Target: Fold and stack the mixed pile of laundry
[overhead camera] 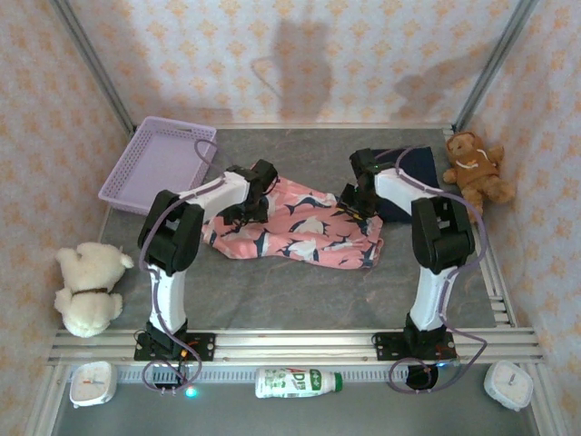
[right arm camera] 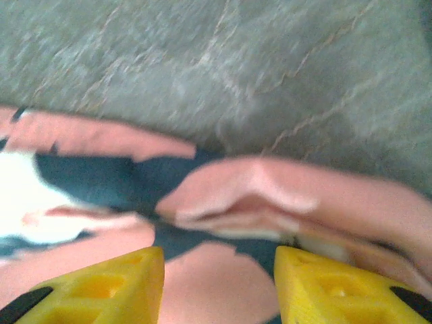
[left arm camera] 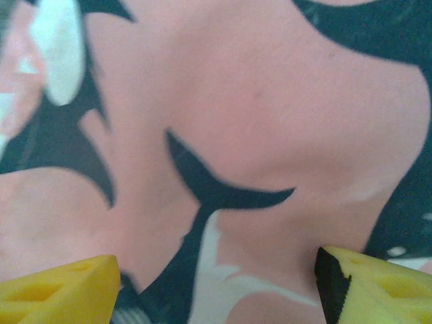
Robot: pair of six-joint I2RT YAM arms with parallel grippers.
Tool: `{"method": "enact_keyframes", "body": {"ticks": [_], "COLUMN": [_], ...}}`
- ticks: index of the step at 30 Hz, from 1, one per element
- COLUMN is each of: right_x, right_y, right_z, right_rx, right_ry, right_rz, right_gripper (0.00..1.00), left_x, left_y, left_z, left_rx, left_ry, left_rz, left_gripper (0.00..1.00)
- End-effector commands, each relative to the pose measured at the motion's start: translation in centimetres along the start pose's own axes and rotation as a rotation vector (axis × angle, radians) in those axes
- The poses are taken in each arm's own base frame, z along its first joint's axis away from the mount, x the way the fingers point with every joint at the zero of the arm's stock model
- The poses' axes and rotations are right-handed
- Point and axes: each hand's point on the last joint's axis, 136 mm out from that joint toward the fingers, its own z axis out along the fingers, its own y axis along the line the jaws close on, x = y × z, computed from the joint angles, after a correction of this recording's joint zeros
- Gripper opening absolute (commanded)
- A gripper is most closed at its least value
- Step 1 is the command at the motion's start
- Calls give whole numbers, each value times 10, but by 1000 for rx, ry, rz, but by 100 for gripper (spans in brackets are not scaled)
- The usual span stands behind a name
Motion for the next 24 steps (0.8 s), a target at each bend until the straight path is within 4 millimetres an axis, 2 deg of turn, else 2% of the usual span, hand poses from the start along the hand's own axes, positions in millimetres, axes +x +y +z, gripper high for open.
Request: {"method": "enact_keyframes", "body": {"ticks": [1, 3, 6, 8, 12, 16, 20, 21, 24], "right_x": [30, 58, 99, 117, 136, 139, 123, 118, 99], "right_y": [12, 13, 6, -4, -23, -48, -83, -89, -100], "right_z": [-52, -56, -53, -48, -34, -18, -8, -8, -10], "right_rx": [11, 6, 7, 11, 45, 159, 328, 348, 394], "right_ry": [-1, 54, 138, 174, 228, 244, 198, 186, 147], "right_rz": [-110, -128, -122, -98, -73, -68, -68, -69, -79], "right_gripper": [47, 46, 44, 43, 42, 41, 42, 42, 42], "left_x": [-9, -2, 19, 36, 52, 45, 34, 31, 20], "left_y": [24, 26, 25, 31, 45, 56, 94, 104, 118], "left_z": [-70, -80, -76, -60, -27, 3, 31, 32, 26], "left_rx": [28, 68, 128, 116, 42, -36, -234, -281, -343], "left_ry": [-76, -74, -35, -8, 9, -19, -31, -24, -34], "left_rz": [5, -16, -55, -80, -114, -142, -140, -128, -75], "left_gripper": [77, 74, 65, 56, 52, 46, 35, 34, 34]}}
